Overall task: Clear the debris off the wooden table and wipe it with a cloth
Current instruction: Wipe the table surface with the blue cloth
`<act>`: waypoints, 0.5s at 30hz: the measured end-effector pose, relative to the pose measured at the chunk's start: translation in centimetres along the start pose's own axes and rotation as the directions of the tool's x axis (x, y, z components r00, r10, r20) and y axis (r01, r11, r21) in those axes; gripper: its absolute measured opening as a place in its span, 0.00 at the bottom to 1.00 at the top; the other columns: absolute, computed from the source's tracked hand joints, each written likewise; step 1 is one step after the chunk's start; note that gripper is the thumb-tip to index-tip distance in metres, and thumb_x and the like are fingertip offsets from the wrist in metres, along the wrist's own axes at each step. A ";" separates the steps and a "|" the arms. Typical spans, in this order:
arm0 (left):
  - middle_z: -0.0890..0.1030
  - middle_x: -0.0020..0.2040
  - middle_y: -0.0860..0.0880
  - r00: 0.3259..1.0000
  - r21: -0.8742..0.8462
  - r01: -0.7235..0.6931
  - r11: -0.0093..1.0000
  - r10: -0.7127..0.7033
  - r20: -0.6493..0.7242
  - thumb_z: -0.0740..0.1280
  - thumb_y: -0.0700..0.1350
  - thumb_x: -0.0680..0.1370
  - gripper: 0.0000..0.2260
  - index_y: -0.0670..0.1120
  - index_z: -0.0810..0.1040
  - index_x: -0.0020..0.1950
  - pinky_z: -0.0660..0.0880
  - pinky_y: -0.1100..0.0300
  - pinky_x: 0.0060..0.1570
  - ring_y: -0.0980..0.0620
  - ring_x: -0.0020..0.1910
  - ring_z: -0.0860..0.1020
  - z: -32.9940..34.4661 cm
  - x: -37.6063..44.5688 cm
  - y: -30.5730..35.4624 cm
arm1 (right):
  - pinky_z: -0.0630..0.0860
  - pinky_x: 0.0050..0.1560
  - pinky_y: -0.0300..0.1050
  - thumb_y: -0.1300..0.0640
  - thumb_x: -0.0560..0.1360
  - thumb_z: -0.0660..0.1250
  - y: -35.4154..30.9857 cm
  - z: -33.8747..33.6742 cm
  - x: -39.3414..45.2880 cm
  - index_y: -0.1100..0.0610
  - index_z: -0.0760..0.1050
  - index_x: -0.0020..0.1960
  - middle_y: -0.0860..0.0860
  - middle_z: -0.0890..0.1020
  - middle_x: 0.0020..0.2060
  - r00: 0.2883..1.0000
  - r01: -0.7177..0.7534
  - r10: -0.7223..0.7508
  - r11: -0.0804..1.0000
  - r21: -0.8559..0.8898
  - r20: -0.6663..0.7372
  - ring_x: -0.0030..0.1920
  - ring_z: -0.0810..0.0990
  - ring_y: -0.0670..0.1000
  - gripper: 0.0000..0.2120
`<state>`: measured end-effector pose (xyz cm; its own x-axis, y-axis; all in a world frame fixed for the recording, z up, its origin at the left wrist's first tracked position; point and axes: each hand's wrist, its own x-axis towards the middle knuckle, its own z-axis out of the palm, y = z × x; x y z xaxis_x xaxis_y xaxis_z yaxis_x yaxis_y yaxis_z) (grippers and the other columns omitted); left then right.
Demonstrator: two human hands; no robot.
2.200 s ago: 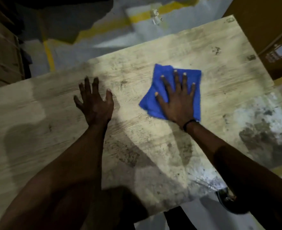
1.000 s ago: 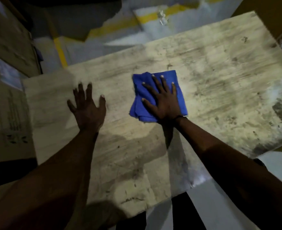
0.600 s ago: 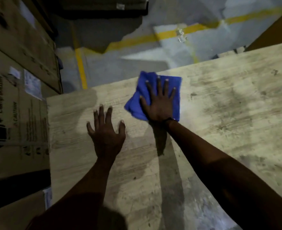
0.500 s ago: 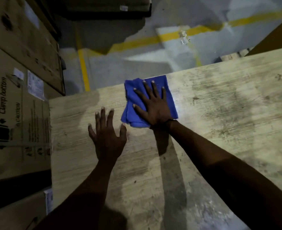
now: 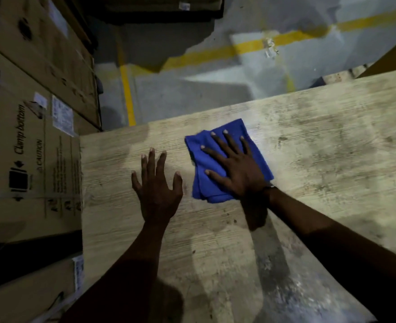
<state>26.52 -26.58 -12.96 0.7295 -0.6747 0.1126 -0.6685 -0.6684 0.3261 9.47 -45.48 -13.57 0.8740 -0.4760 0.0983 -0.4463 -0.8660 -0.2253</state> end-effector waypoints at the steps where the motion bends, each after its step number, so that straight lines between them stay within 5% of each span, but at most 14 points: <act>1: 0.55 0.86 0.53 1.000 -0.003 0.002 1.000 -0.002 0.012 0.60 0.59 0.81 0.30 0.56 0.62 0.83 0.52 0.35 0.80 0.50 0.86 0.52 0.0 0.0 0.0 | 0.49 0.82 0.67 0.31 0.83 0.57 1.1 -0.4 -0.2 0.38 0.56 0.84 0.46 0.52 0.86 1.000 -0.006 0.006 1.000 -0.005 0.002 0.86 0.45 0.54 0.32; 3: 0.55 0.86 0.52 0.999 -0.006 0.003 1.000 -0.003 0.034 0.59 0.60 0.82 0.30 0.56 0.61 0.84 0.51 0.35 0.80 0.50 0.86 0.52 -0.1 0.0 0.0 | 0.52 0.80 0.70 0.31 0.82 0.57 2.8 -0.9 -0.5 0.38 0.59 0.83 0.46 0.55 0.85 0.982 -0.182 0.181 0.983 -0.021 -0.060 0.86 0.49 0.55 0.32; 7: 0.57 0.86 0.51 0.999 -0.005 0.006 1.000 -0.006 0.032 0.60 0.60 0.82 0.29 0.55 0.63 0.83 0.51 0.36 0.81 0.49 0.85 0.53 -0.3 0.0 0.2 | 0.47 0.81 0.69 0.31 0.83 0.53 1.2 -0.9 -0.7 0.41 0.57 0.84 0.50 0.54 0.86 0.832 -0.543 0.533 0.840 -0.026 -0.151 0.85 0.51 0.59 0.33; 9: 0.58 0.86 0.51 0.999 -0.017 0.000 1.000 0.000 0.043 0.61 0.59 0.81 0.30 0.55 0.63 0.83 0.51 0.36 0.80 0.49 0.85 0.54 -0.3 0.1 0.2 | 0.46 0.81 0.70 0.30 0.82 0.52 -1.7 -0.2 -1.5 0.42 0.55 0.85 0.52 0.53 0.86 0.860 -0.501 0.492 0.864 -0.045 -0.134 0.85 0.49 0.61 0.34; 12: 0.58 0.86 0.51 0.999 -0.022 -0.009 1.000 0.010 0.039 0.63 0.59 0.80 0.32 0.54 0.63 0.83 0.51 0.35 0.80 0.49 0.85 0.54 -0.2 0.0 -0.2 | 0.48 0.80 0.71 0.31 0.83 0.55 -4.0 0.0 -4.9 0.41 0.53 0.85 0.51 0.50 0.86 0.978 -0.208 0.208 0.978 -0.017 -0.027 0.86 0.45 0.59 0.34; 15: 0.58 0.86 0.51 0.999 -0.038 -0.027 0.999 0.028 0.026 0.64 0.60 0.79 0.32 0.53 0.65 0.83 0.50 0.36 0.81 0.49 0.85 0.54 -0.1 -0.3 -0.4 | 0.48 0.81 0.68 0.32 0.83 0.56 -2.4 -1.7 -9.2 0.39 0.54 0.85 0.47 0.50 0.86 0.995 -0.088 0.088 0.996 -0.004 0.049 0.86 0.44 0.54 0.33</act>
<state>26.64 -26.09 -13.08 0.7063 -0.7012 0.0972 -0.6822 -0.6375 0.3579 2.20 -39.26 -12.26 0.8396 -0.5424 0.0300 -0.5225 -0.8214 -0.2289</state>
